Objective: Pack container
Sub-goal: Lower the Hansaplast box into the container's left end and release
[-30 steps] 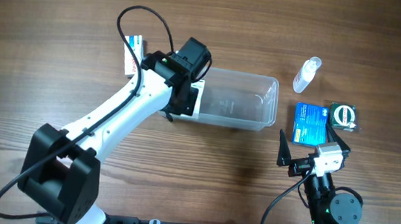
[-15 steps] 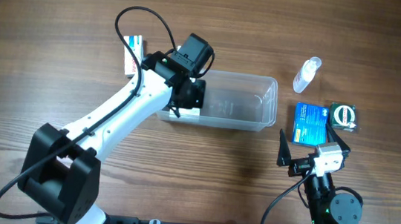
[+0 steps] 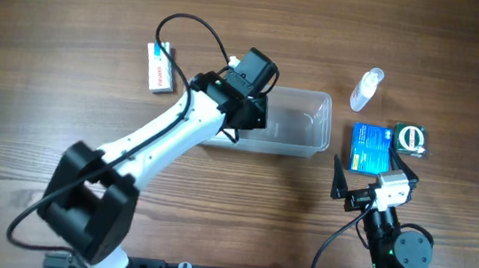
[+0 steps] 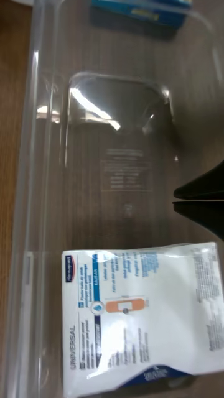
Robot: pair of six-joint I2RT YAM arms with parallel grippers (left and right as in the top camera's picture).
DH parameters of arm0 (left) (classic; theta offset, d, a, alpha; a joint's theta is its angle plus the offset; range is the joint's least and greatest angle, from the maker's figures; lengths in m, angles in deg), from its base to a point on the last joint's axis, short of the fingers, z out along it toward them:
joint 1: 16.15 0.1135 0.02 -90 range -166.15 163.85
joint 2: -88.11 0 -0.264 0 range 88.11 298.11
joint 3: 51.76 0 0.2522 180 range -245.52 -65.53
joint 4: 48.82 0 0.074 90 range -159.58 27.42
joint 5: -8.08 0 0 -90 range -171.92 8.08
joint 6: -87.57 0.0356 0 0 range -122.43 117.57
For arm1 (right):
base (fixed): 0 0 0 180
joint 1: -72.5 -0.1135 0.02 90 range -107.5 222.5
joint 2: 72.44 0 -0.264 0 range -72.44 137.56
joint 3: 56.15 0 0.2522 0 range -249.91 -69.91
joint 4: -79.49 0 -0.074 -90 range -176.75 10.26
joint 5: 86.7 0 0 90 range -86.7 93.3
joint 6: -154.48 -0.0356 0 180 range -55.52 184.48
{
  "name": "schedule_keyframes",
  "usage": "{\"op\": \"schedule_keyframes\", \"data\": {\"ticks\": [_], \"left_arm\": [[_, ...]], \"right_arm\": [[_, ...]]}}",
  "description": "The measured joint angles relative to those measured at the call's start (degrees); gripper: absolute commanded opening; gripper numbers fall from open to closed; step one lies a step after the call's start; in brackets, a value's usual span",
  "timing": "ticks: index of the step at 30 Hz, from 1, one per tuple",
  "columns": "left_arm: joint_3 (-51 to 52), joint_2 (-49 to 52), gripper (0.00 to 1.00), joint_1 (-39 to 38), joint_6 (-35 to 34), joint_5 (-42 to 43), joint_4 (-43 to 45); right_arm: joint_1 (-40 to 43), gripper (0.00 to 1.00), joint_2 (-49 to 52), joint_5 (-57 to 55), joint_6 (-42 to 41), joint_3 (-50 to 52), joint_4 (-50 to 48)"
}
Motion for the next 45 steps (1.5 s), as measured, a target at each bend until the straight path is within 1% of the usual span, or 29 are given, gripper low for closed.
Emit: {"op": "schedule_keyframes", "data": {"ticks": [10,26,33,39,45], "left_arm": [[0.0,4.8,0.04,0.0,-0.8,-3.6,3.1],[0.1,9.1,0.04,0.0,-0.8,-8.0,4.9],[0.1,9.1,0.04,0.0,-0.8,-10.7,3.7],[0.1,9.1,0.04,0.0,-0.7,-13.3,0.5],[0.1,9.1,0.04,0.0,1.9,-14.6,-0.1]], "right_arm": [[0.0,1.0,0.0,0.0,0.0,0.0,0.0],[0.0,1.0,0.0,0.0,0.0,0.0,0.0],[0.0,1.0,0.0,0.0,0.0,0.0,0.0],[0.0,1.0,0.0,0.0,0.0,0.0,0.0],[0.0,1.0,0.0,0.0,0.0,0.0,0.0]]}}
